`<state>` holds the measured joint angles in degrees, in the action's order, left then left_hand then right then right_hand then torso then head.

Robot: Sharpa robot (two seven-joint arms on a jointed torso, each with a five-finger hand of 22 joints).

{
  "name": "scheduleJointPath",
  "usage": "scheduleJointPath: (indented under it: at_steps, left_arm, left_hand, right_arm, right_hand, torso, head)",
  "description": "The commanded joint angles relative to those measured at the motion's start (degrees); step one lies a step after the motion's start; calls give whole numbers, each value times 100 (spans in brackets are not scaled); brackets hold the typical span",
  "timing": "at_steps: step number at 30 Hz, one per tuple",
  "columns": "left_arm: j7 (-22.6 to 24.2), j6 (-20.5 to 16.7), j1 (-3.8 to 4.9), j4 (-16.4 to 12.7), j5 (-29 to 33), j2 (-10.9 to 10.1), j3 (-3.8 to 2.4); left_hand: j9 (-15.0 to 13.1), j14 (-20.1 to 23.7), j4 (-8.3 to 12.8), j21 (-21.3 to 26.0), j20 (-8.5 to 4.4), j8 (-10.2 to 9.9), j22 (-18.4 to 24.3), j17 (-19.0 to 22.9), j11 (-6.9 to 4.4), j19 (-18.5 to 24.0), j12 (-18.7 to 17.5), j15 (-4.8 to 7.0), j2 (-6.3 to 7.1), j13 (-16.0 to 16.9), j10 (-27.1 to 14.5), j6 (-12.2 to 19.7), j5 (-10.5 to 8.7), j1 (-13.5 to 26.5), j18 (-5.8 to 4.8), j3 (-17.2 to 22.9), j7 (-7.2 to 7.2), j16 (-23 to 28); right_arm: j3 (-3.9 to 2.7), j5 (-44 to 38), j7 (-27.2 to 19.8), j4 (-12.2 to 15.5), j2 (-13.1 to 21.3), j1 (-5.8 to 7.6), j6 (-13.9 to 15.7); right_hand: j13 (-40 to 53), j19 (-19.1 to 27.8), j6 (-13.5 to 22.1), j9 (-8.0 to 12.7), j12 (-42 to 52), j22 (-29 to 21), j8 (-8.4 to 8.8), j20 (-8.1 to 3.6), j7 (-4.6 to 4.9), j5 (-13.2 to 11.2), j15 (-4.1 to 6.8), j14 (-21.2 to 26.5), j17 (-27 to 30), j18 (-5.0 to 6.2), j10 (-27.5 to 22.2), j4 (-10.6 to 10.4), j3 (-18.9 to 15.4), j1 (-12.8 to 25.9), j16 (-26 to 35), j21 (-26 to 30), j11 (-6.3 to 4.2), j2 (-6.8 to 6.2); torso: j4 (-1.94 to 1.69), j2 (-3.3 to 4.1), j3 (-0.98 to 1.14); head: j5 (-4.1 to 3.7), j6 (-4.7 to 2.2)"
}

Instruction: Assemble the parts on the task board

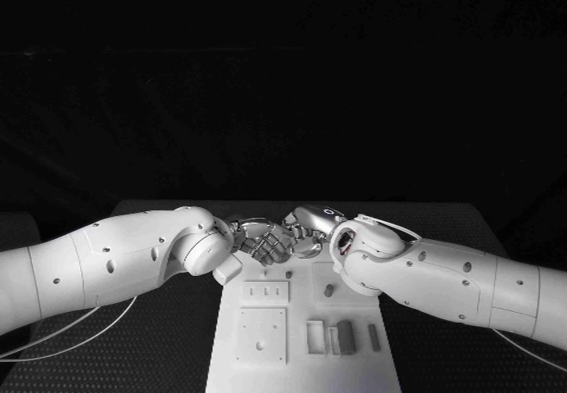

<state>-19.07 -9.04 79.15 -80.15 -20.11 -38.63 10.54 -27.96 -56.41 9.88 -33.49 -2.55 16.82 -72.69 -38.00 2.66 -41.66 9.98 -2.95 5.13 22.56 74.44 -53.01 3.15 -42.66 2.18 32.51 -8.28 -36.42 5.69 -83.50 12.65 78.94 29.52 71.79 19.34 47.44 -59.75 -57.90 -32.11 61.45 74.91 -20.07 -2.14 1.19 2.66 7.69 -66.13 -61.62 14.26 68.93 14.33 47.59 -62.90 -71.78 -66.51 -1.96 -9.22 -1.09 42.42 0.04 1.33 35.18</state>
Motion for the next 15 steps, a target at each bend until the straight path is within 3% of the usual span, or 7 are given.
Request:
scheduleJointPath:
  at_steps: [1, 15]
  left_arm:
    - [0, 39, 0, -9, -33, 11, -5]
    - [59, 51, -3, -9, 169, 31, -5]
  left_hand:
    - [5, 29, -44, -18, -15, -6, 9, 0, 14, 12, 10, -3, 54, 8, -28, 30, -34, 0, 5, 9, -11, -3]
    - [16, 26, -68, -25, -9, -28, 11, 1, 21, 18, 10, -6, 5, 19, -35, 76, -34, -37, 7, 48, -30, -5]
  right_arm:
    - [-2, -77, -86, 8, -7, -2, -17]
    - [-2, -98, -68, -14, -46, -2, -97]
  right_hand:
    - [-5, -30, -337, -7, 6, 5, -9, -24, 305, 36, 10, -21, 9, 74, 36, 13, 32, 56, -9, -19, -16, -1]
    - [-6, -31, -342, -6, 5, 5, -5, -23, 304, 36, 10, -22, 10, 74, 37, 19, 37, 60, -9, -18, -16, -3]
  torso:
    - [-3, -1, 2]
    - [2, 0, 0]
  head:
    - [-2, 11]
    - [0, 1]
